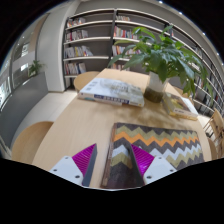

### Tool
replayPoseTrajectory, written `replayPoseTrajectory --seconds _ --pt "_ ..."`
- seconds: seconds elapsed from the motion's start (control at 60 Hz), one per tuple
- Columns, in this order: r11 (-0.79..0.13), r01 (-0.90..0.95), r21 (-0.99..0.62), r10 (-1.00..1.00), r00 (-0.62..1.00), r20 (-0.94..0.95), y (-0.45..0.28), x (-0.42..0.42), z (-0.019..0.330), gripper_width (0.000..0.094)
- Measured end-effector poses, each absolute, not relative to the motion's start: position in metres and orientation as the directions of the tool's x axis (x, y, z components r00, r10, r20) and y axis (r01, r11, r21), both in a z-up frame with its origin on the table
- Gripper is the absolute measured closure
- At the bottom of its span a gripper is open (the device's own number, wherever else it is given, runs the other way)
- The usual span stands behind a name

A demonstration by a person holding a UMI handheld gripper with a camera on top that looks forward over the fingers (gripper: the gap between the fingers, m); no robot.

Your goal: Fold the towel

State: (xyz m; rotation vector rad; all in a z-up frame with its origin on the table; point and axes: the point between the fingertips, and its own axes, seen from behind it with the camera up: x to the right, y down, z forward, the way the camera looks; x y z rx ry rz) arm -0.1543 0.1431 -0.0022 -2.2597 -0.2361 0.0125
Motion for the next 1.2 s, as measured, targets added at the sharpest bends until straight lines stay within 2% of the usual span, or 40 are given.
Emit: replayPoseTrajectory --seconds 0.017,0.05,0.083,0.15,0.317,0.517,0.6,0.683,0.75,0.783,0.833,0.917,1.017,1.2 --pt "-0.612 0.157 -0.775 0.16 0.984 0.072 0.148 -0.153 0.001 0.0308" --pt "-0.627 0.143 -0.766 0.121 0.989 0.085 0.149 -0.144 -0.003 0.049" --pt "-0.627 0.128 -0.769 0.085 0.992 0.095 0.151 -0.135 -0.003 0.0631" --pt "-0.616 0.134 -0.777 0.061 0.991 0.122 0.153 -0.123 -0.003 0.0851" --pt "-0.658 0.144 -0.739 0.104 0.989 0.101 0.149 -0.122 0.004 0.0899" --pt "-0.552 0.118 -0.826 -0.024 0.987 0.157 0.157 -0.026 0.114 0.09" --pt "-0.525 0.123 -0.842 -0.091 0.976 0.2 0.161 0.036 0.137 0.09" --pt "-0.54 0.12 -0.833 -0.125 0.967 0.221 0.162 0.094 0.136 0.09" --pt "-0.574 0.105 -0.812 -0.123 0.97 0.212 0.162 0.127 0.109 0.0858" --pt "-0.586 0.106 -0.803 -0.109 0.972 0.208 0.16 0.134 0.085 0.075" --pt "-0.609 0.123 -0.784 -0.087 0.972 0.22 0.158 0.158 0.073 0.0576" --pt "-0.626 0.145 -0.766 -0.039 0.976 0.216 0.149 0.164 0.05 0.0408" --pt "-0.59 0.134 -0.796 0.02 0.988 0.151 0.134 0.153 0.074 0.0237" --pt "-0.516 0.084 -0.853 0.071 0.996 0.055 0.081 0.134 0.163 0.0119"
